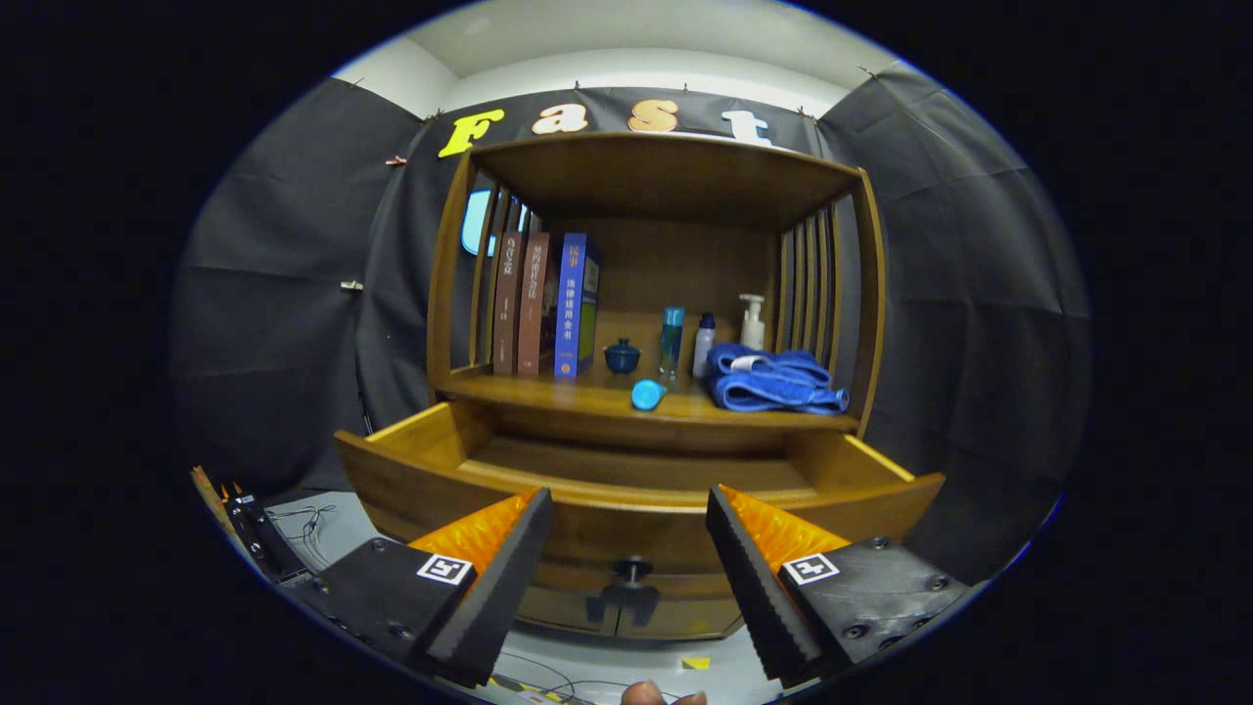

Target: Pull open the drawer, take out the items inside it, and place them on the countertop above the cabinet.

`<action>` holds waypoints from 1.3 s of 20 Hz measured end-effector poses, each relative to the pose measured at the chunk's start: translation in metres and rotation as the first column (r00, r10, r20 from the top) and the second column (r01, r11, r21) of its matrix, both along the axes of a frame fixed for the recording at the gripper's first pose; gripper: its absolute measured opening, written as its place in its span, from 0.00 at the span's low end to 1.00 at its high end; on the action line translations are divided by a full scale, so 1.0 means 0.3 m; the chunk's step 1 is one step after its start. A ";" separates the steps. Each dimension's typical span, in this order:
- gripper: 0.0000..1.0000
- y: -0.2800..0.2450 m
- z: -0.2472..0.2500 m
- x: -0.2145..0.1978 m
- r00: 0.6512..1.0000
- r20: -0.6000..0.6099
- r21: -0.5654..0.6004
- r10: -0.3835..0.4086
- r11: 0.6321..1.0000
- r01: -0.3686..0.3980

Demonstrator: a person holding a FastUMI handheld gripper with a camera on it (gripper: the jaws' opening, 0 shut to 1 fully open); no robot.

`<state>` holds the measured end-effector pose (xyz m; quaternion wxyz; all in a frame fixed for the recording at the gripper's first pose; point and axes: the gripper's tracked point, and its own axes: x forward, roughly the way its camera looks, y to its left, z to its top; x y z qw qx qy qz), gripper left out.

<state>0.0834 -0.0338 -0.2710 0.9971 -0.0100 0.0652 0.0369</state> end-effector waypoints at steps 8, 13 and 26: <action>1.00 -0.023 -0.179 0.062 0.996 -0.066 0.024 -0.061 0.998 0.063; 1.00 -0.017 -0.155 0.090 0.997 -0.033 0.017 -0.066 0.998 0.067; 1.00 -0.009 -0.138 0.346 0.996 -0.051 0.007 -0.071 0.997 0.072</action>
